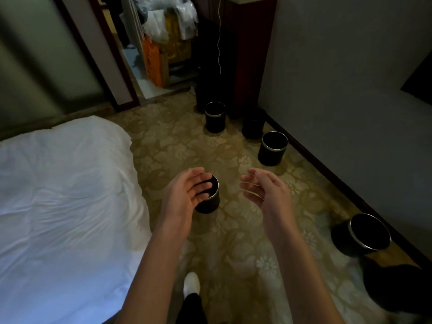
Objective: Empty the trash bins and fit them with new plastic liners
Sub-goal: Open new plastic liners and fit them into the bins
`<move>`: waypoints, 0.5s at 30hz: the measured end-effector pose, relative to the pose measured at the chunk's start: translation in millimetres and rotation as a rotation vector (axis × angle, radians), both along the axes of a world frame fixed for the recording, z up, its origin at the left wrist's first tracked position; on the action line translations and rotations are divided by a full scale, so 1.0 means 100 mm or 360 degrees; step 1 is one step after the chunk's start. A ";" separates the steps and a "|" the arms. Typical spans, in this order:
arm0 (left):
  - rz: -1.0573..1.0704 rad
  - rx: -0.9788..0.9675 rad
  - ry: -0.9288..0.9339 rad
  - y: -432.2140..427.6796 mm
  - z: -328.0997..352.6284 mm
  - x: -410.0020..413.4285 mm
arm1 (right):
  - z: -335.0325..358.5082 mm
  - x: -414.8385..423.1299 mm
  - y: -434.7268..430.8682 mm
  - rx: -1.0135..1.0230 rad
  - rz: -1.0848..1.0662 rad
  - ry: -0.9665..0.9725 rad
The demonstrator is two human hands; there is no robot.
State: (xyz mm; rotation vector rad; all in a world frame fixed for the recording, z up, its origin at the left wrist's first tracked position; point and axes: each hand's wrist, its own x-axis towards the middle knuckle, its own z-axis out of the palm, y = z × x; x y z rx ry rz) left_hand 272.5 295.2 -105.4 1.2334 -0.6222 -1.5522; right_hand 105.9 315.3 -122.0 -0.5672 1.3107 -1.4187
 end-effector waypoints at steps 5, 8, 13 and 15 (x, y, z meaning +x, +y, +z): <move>0.0025 0.0032 0.0043 -0.57 -0.13 0.14 | -0.07 0.09 -0.52 0.0038 0.0022 0.0070; 0.0016 0.0045 0.0067 -1.07 -0.27 0.23 | -0.13 0.17 -0.96 0.0070 0.0002 0.0147; -0.0052 0.0043 0.0130 -2.03 -0.32 0.40 | -0.08 0.42 -1.83 0.0115 -0.0035 0.0186; -0.0074 0.0006 0.0151 -2.42 -0.24 0.49 | 0.01 0.54 -2.22 0.0081 -0.0007 0.0183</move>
